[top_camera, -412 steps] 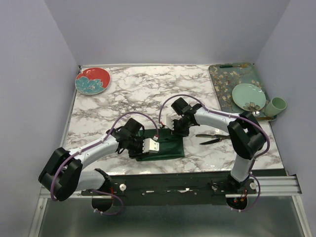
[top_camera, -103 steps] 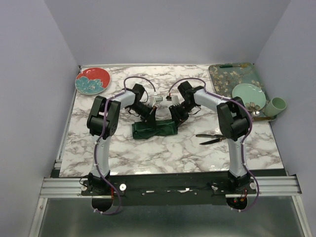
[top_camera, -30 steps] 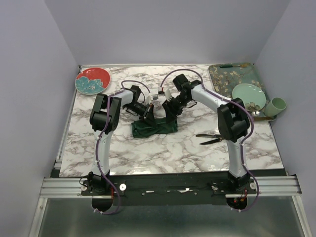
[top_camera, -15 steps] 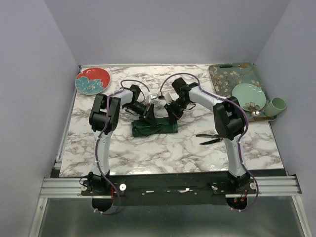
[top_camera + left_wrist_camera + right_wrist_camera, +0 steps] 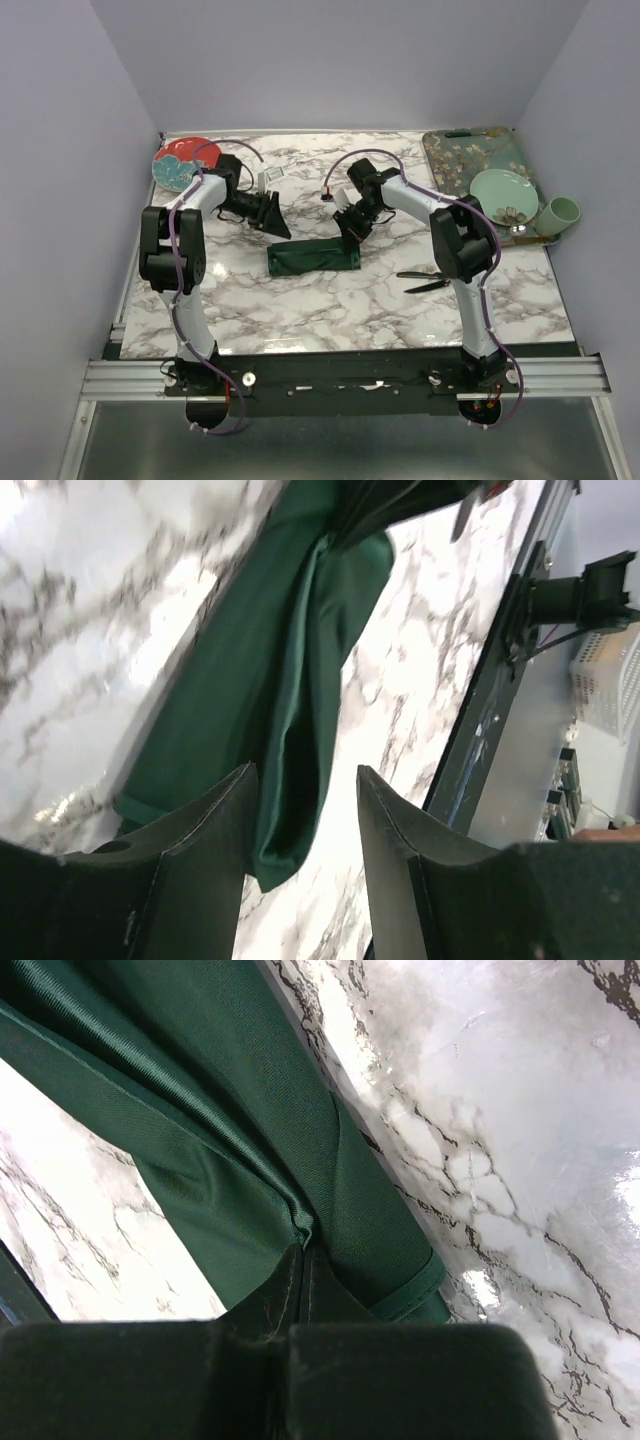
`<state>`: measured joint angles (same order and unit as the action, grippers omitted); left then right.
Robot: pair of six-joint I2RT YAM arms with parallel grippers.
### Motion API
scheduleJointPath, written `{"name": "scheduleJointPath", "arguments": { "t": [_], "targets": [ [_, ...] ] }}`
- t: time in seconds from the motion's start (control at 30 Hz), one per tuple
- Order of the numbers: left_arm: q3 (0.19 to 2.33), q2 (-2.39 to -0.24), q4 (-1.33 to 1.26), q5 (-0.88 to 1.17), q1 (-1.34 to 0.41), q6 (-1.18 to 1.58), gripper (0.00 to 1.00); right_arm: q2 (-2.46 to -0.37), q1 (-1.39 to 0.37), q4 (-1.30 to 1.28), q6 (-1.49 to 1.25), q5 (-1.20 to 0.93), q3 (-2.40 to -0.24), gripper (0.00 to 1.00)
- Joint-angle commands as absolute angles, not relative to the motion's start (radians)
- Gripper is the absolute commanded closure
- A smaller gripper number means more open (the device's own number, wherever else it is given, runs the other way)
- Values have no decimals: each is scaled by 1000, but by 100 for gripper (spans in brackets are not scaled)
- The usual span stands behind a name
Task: Fold the napkin into a case and place the utensils inside
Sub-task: Fold the 2/3-rectangle-folded napkin at the center of the board.
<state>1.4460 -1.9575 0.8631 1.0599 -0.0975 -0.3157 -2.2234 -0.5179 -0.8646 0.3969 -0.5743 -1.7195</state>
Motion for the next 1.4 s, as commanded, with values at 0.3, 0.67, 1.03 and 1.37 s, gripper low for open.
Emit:
{"name": "scheduleJointPath", "arguments": {
  "t": [0.3, 0.67, 1.03, 1.37],
  "targets": [
    [1255, -1914, 914, 910, -95, -385, 48, -2148, -520, -876, 358, -554, -1744, 99],
    [1281, -1920, 911, 897, -91, -371, 44, -2166, -503, -873, 331, -565, -1787, 99],
    [1284, -1931, 914, 831, -92, -342, 40, -2183, -480, -835, 311, -531, -1783, 99],
    [1272, -1951, 911, 916, -98, -298, 37, -2177, -474, -816, 302, -563, -1763, 99]
  ]
}}
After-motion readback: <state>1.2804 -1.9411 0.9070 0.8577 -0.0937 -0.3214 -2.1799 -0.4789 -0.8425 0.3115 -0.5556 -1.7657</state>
